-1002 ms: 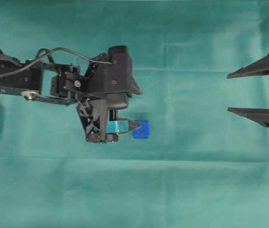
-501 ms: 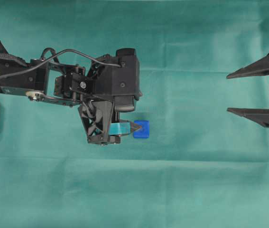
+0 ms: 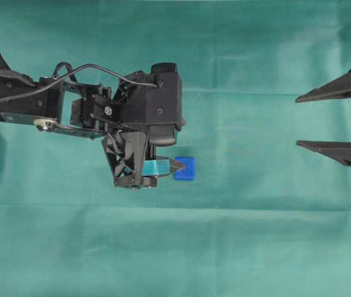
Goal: Handover the blue block to the right arm after grasping it with the left arm, then place it in the designated position.
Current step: 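Lower the open left gripper around the blue cube, then close the left gripper on the blue cube and lift it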
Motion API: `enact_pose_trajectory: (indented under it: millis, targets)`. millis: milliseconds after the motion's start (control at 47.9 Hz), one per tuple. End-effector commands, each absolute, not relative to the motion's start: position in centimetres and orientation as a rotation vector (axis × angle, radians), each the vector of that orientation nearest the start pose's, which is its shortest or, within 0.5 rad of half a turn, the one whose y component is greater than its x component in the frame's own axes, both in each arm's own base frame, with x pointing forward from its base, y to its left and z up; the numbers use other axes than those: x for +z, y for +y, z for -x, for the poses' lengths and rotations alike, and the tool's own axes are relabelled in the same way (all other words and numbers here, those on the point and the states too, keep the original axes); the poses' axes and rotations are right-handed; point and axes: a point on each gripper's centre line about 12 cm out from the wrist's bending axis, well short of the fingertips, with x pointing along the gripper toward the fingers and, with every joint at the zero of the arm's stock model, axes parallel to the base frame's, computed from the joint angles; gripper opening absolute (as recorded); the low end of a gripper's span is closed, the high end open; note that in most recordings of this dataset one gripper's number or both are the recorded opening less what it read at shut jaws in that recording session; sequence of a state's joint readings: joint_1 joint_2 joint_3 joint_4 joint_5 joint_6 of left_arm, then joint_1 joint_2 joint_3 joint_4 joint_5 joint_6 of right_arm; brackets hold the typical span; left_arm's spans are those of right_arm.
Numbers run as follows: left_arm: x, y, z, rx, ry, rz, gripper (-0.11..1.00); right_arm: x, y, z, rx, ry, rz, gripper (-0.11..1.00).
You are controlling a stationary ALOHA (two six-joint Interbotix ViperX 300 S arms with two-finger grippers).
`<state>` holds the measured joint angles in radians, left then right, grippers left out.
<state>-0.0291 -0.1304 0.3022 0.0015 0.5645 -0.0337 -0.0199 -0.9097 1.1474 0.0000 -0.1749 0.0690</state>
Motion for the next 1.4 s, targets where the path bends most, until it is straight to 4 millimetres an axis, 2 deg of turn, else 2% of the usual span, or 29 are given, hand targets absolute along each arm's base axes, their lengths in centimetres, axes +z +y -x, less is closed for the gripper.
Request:
enact_pose_trajectory:
  millis: [0, 438, 668, 939, 1378]
  targets:
    - [31.7, -1.3, -40.4, -0.018, 0.695, 0.018, 1.0, 29.1, -0.5, -21.2, -0.023, 0.036, -0.071, 0.93]
    - [31.6, -1.3, -40.4, -0.017, 0.697, 0.02, 1.0, 29.1, -0.5, -21.2, -0.023, 0.036, -0.071, 0.93]
    - [30.8, -1.3, -40.5, -0.018, 0.712, 0.019, 1.0, 28.9, -0.5, -21.4, -0.023, 0.045, -0.071, 0.93]
    - [28.0, -1.6, -41.4, -0.024, 0.728, 0.019, 1.0, 28.8, -0.5, -21.5, -0.023, 0.051, -0.071, 0.93]
    - [19.2, -1.9, -42.9, -0.028, 0.777, 0.015, 1.0, 28.5, -0.5, -21.6, -0.024, 0.064, -0.076, 0.93]
